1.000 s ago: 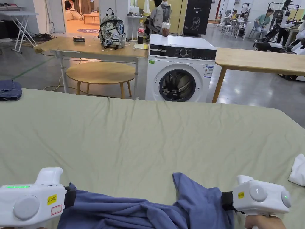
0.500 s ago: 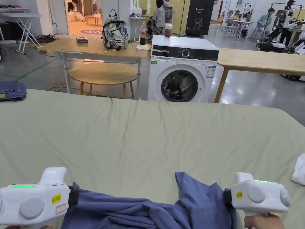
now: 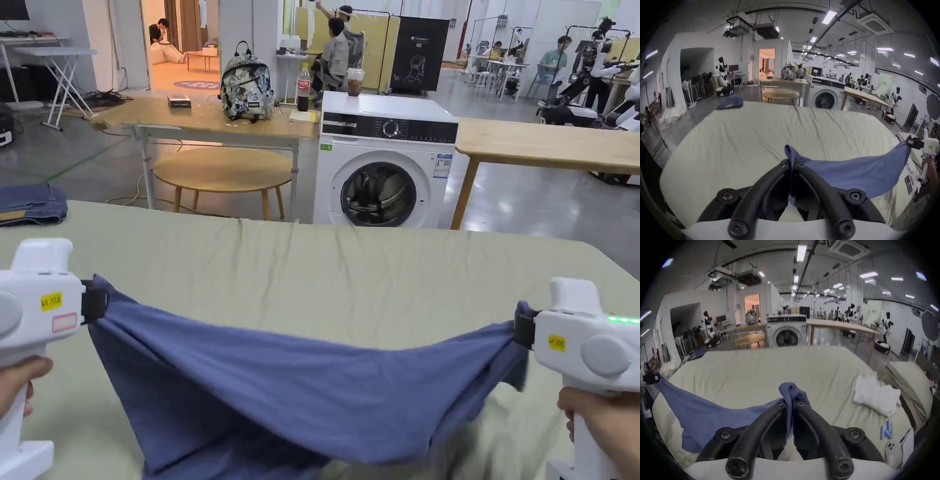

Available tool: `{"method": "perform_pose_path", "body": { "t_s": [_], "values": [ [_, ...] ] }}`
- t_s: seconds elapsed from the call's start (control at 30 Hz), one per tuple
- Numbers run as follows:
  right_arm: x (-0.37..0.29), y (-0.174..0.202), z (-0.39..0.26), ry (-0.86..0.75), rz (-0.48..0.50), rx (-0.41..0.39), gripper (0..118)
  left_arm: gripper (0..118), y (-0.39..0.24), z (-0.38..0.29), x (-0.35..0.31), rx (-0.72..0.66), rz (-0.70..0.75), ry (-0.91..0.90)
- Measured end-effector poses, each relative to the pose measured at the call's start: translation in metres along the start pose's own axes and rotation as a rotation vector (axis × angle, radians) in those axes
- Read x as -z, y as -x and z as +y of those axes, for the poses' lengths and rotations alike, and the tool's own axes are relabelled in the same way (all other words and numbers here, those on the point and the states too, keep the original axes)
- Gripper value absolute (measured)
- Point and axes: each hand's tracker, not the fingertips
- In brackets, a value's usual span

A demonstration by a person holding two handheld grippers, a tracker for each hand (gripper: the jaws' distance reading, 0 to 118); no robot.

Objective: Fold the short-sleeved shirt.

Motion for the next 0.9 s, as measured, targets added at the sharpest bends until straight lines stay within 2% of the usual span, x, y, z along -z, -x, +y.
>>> {"method": "perform_pose_path", "body": {
  "t_s": [0.13,0.37,0.63,0.9],
  "values": [
    [-0.022,0.005,0.037,-0.112,-0.024,-0.002,4,0,0.02,0.034,-0.011,-0.039,0.027,-0.031],
    [-0.044,0.016,0.097,-0.218,-0.036,-0.004,4,0,0.049,0.092,-0.014,-0.089,0.061,-0.086],
    [-0.035,0.032,0.149,-0.261,-0.059,-0.014,4,0,0.038,0.143,-0.009,-0.053,0.092,-0.144],
    [-0.015,0.046,0.164,-0.274,-0.085,-0.017,4,0,0.033,0.164,0.007,-0.014,0.142,-0.177]
  ]
}}
